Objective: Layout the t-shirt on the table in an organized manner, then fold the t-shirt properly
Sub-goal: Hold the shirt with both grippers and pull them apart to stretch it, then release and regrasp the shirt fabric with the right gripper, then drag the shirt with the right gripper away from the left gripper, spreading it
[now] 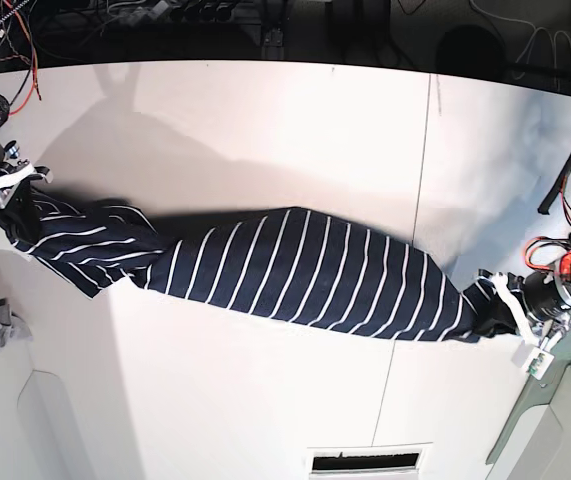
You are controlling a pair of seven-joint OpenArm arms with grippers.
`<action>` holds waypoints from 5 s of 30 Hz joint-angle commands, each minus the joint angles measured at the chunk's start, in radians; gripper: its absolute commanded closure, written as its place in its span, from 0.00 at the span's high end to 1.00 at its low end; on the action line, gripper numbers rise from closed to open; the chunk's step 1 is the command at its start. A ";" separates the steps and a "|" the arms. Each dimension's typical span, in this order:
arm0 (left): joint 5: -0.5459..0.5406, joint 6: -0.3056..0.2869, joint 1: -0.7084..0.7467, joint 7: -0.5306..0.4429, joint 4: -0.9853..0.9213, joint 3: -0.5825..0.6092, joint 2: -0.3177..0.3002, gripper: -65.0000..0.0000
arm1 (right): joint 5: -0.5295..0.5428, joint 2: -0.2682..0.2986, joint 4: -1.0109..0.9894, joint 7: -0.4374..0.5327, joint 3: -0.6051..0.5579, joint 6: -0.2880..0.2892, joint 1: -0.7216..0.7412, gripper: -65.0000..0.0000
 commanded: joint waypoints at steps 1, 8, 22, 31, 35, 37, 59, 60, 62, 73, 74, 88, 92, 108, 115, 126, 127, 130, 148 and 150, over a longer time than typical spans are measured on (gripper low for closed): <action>-0.008 0.002 -0.024 -0.033 -0.027 -0.012 0.002 0.00 | 0.008 0.014 -0.019 0.031 -0.009 -0.004 0.017 0.00; -0.008 0.002 -0.024 -0.114 -0.244 -0.012 0.076 0.20 | 0.009 -0.002 -0.210 0.070 -0.116 -0.003 0.033 0.53; -0.287 -0.099 -0.014 0.279 -0.025 -0.012 -0.013 0.46 | 0.090 -0.106 -0.197 -0.024 -0.150 0.027 -0.084 0.53; -0.307 -0.099 0.109 0.283 -0.019 -0.012 0.048 0.46 | -0.023 -0.105 -0.225 0.064 -0.152 0.021 -0.118 0.53; -0.270 -0.099 0.185 0.218 -0.021 -0.012 0.107 0.46 | -0.023 -0.105 -0.294 0.111 -0.152 0.021 -0.113 0.53; -0.214 -0.098 0.208 0.146 -0.025 -0.012 0.143 0.46 | -0.023 -0.105 -0.334 0.172 -0.152 0.021 -0.112 0.53; -0.123 -0.137 0.076 0.115 -0.010 -0.012 0.208 0.00 | -0.069 -0.039 -0.351 0.014 -0.331 0.023 0.152 0.00; -0.154 -0.137 0.086 0.140 0.039 -0.012 0.170 0.00 | -0.032 -0.019 -0.304 -0.013 -0.330 0.023 0.139 0.00; -0.232 -0.135 0.112 0.181 0.135 -0.012 0.089 0.00 | 0.027 0.030 -0.201 -0.047 -0.325 0.023 0.105 0.00; -0.257 -0.125 0.136 0.199 0.382 -0.012 -0.078 0.00 | 0.058 0.213 -0.064 -0.011 -0.206 0.021 0.074 0.00; -0.231 -0.125 0.133 0.169 0.343 -0.012 -0.053 0.00 | 0.053 0.210 -0.091 -0.003 -0.208 0.021 0.087 0.00; -0.201 -0.175 0.008 0.158 -0.222 -0.012 0.175 0.28 | 0.195 0.161 -0.415 -0.103 -0.223 0.031 0.203 0.48; -0.327 -0.209 0.019 0.219 -0.140 -0.012 0.124 0.28 | 0.206 0.143 -0.317 -0.102 -0.222 0.031 0.124 0.48; -0.261 -0.146 0.182 0.187 0.013 -0.066 0.063 0.41 | 0.018 0.028 -0.349 0.083 -0.278 0.029 -0.017 0.48; -0.215 -0.098 0.282 0.126 0.013 -0.195 0.097 0.46 | 0.009 0.027 -0.486 0.156 -0.414 0.029 0.070 0.48; -0.264 -0.139 0.330 0.137 0.013 -0.195 0.284 0.40 | -0.042 -0.048 -0.485 0.172 -0.455 0.029 0.162 0.00; -0.256 -0.140 0.325 0.137 0.013 -0.196 0.293 0.27 | -0.042 -0.047 -0.483 0.171 -0.455 0.029 0.164 0.00; -0.231 -0.141 0.306 0.137 0.014 -0.199 0.282 0.00 | -0.040 -0.035 -0.446 0.133 -0.431 0.030 0.161 0.00; -0.298 -0.143 0.298 0.306 0.302 -0.261 -0.101 0.00 | 0.272 0.186 0.001 -0.232 -0.180 0.034 -0.175 0.00; -0.284 -0.143 0.298 0.306 0.301 -0.261 -0.099 0.00 | 0.274 0.185 0.006 -0.231 -0.159 0.034 -0.217 0.00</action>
